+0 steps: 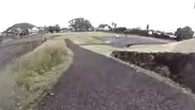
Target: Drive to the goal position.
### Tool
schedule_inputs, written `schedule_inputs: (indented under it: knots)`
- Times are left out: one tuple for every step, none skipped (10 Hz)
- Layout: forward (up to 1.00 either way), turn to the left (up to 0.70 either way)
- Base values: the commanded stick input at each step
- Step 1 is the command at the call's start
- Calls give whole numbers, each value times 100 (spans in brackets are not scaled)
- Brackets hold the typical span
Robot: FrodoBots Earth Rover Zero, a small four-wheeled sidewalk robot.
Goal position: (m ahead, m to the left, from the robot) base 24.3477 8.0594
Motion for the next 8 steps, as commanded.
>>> schedule_inputs:
  knots:
    - [100, 0]
    - [100, 0]
    - [100, 0]
    - [100, 0]
    - [100, 0]
    - [100, -12]
    - [100, -25]
    - [100, -9]
